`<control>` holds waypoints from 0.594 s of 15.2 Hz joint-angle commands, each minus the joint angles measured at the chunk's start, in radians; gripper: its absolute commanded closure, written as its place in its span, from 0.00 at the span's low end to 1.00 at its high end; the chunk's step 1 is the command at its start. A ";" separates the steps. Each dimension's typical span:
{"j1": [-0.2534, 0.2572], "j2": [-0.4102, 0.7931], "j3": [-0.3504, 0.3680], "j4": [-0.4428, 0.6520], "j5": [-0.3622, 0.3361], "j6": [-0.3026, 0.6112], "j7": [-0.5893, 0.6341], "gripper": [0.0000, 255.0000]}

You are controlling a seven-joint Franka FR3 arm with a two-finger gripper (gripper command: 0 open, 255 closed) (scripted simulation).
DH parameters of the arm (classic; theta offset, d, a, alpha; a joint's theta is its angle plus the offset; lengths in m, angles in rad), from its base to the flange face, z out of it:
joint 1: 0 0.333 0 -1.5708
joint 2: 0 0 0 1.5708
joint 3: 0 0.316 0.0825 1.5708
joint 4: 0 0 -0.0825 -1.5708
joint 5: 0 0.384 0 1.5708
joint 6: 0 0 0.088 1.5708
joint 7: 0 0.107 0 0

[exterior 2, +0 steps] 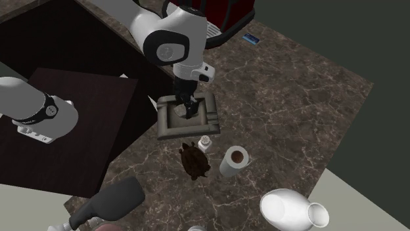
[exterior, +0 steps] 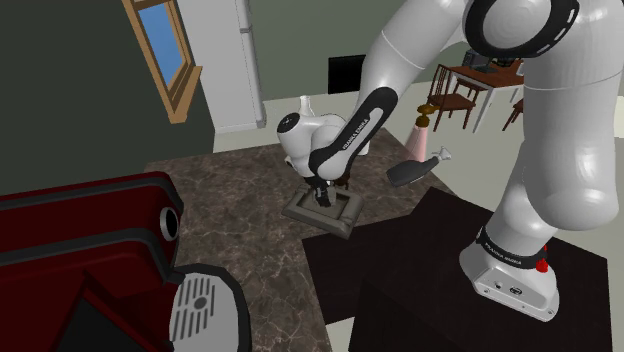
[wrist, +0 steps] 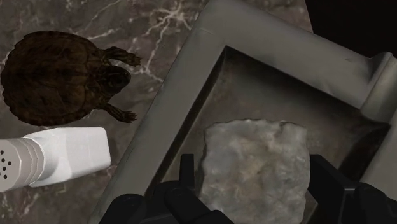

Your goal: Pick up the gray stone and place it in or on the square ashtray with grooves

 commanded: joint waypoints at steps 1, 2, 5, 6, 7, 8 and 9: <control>0.000 0.000 0.000 0.000 0.000 0.000 0.000 1.00; 0.000 0.000 0.000 0.000 0.000 0.000 0.000 1.00; 0.000 0.000 0.000 0.000 0.000 0.000 0.000 0.00; 0.000 0.000 0.000 0.000 0.000 0.000 0.000 0.00; 0.000 0.000 0.000 0.000 0.000 0.000 0.000 0.00; 0.000 0.000 0.000 0.000 0.000 0.000 0.000 0.00; 0.003 -0.020 0.007 0.009 0.012 -0.029 -0.007 0.00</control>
